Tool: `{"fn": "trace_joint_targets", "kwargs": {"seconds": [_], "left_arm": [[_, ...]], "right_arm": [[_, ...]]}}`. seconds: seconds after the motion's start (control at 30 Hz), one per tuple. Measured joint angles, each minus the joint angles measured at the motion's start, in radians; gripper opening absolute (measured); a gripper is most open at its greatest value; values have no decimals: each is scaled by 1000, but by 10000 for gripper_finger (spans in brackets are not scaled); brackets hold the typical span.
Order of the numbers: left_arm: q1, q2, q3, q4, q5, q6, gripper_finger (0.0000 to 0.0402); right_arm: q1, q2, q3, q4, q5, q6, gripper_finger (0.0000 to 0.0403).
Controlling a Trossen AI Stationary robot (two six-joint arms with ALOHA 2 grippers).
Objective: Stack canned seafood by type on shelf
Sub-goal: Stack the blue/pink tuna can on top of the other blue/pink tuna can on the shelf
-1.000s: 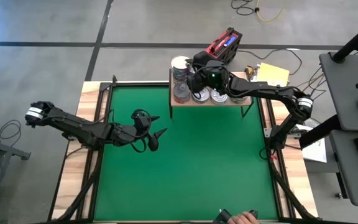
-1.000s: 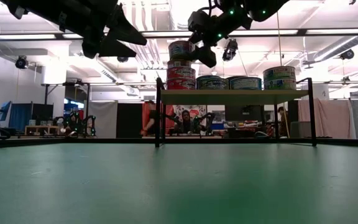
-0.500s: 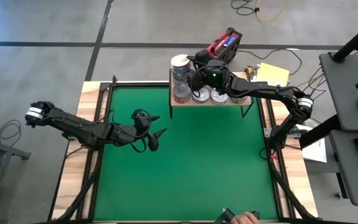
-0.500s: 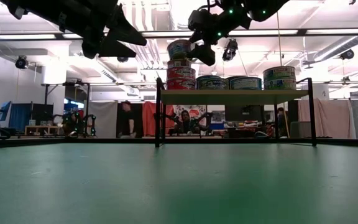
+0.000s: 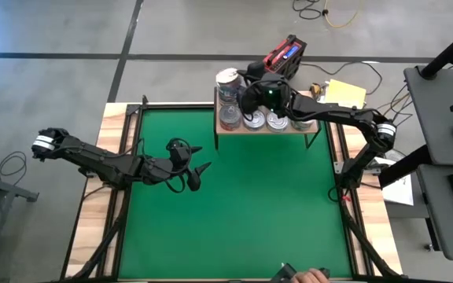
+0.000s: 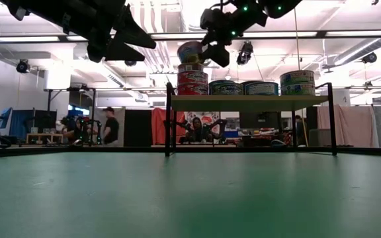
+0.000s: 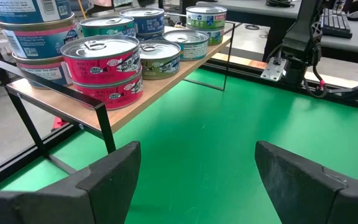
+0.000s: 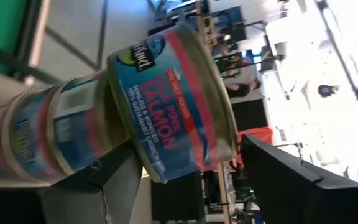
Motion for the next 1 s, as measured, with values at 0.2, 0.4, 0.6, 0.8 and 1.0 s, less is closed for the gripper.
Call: {"fn": "trace_joint_targets", "kwargs": {"seconds": [0.2,0.4,0.6,0.8,1.0], "left_arm": [[0,0,0,0,0,0,300],[0,0,0,0,0,0,300],[0,0,0,0,0,0,300],[0,0,0,0,0,0,300],[0,0,0,0,0,0,300]], "right_arm": [[0,0,0,-39,0,2,245],[0,0,0,-38,-1,3,240],[-3,0,2,-60,0,47,272],[-13,0,2,-71,-1,99,297],[-21,0,2,-71,-2,123,298]]}}
